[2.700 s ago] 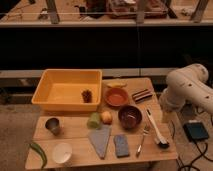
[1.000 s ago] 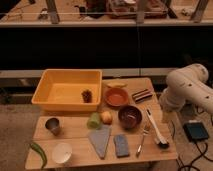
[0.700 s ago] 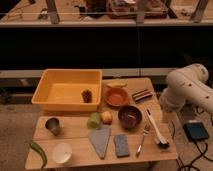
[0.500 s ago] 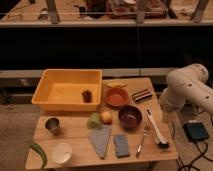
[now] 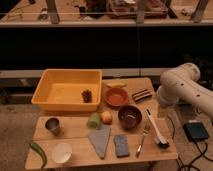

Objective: Wipe red bowl with eraser

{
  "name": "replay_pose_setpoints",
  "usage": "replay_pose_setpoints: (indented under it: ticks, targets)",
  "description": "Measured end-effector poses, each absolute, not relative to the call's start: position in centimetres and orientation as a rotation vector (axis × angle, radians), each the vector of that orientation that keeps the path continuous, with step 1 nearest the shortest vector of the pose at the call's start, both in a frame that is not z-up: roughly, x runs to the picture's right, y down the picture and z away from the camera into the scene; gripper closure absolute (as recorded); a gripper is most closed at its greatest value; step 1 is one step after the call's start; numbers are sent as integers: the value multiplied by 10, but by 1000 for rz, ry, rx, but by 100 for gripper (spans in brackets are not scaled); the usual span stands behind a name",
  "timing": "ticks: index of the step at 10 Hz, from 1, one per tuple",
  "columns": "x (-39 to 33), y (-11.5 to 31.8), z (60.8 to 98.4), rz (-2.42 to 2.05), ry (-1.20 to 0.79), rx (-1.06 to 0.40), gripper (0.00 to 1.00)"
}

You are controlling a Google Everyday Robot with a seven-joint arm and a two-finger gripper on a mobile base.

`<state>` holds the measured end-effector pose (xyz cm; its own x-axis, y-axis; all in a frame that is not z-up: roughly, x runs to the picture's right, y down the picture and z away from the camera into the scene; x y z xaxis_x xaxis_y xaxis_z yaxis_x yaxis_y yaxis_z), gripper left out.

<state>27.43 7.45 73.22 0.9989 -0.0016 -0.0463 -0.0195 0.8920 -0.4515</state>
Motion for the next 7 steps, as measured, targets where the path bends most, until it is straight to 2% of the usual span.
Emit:
replay_pose_setpoints:
  ticks: [3, 7]
  targets:
    - [265, 29, 795, -10, 43, -390, 35]
    - [258, -17, 841, -2, -20, -368, 35]
